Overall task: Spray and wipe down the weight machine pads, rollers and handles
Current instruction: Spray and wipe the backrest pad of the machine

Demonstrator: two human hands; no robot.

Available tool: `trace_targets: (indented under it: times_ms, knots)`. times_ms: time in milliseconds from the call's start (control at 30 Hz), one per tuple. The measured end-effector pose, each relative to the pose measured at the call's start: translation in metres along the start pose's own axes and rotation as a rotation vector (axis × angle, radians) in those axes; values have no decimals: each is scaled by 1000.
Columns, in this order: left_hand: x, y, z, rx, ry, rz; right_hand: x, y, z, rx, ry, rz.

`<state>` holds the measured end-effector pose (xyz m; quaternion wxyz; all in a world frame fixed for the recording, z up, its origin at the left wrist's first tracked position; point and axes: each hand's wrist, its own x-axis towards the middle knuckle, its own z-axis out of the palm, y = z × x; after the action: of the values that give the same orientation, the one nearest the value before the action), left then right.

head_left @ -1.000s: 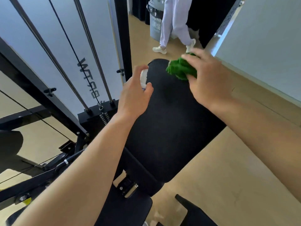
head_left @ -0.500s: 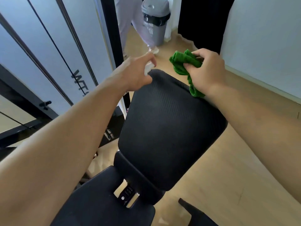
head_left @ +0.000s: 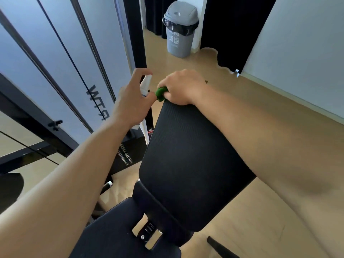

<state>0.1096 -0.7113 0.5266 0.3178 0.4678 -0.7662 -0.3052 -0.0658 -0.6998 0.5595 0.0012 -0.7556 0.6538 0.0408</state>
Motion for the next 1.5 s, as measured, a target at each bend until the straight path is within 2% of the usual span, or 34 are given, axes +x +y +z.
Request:
trace_targets:
  times_ms: [133, 267, 367, 467, 567, 733, 900, 1033, 1167, 1300, 1500]
  knots:
    - [-2, -6, -2, -9, -12, -39, -52, 14, 11, -8, 120, -47]
    - [-7, -2, 3, -53, -34, -48, -111, 34, 24, -21, 198, -174]
    - [-10, -3, 8, -61, -13, -48, -85, 37, 14, 28, 139, -137]
    - [-10, -8, 10, -65, 9, -35, -27, 26, 2, 198, 67, -34]
    - [-11, -5, 11, -62, 0, -13, -8, 24, 5, 227, 62, 51]
    - [-17, 13, 22, -35, -25, 48, -81, 37, 18, 290, 196, 24]
    - [-31, 34, 38, -29, -47, 98, -180, 58, 31, 249, 283, 48]
    - [-42, 54, 48, 36, -116, 151, -206, 78, 30, 512, 310, 166]
    - [-41, 74, 49, 163, -193, 191, -202, 91, 27, 916, 490, 431]
    - [-39, 91, 48, 320, -225, 208, -203, 87, 23, 1009, 553, 469]
    - [-53, 112, 56, 375, -270, 285, -216, 93, 17, 1090, 634, 522]
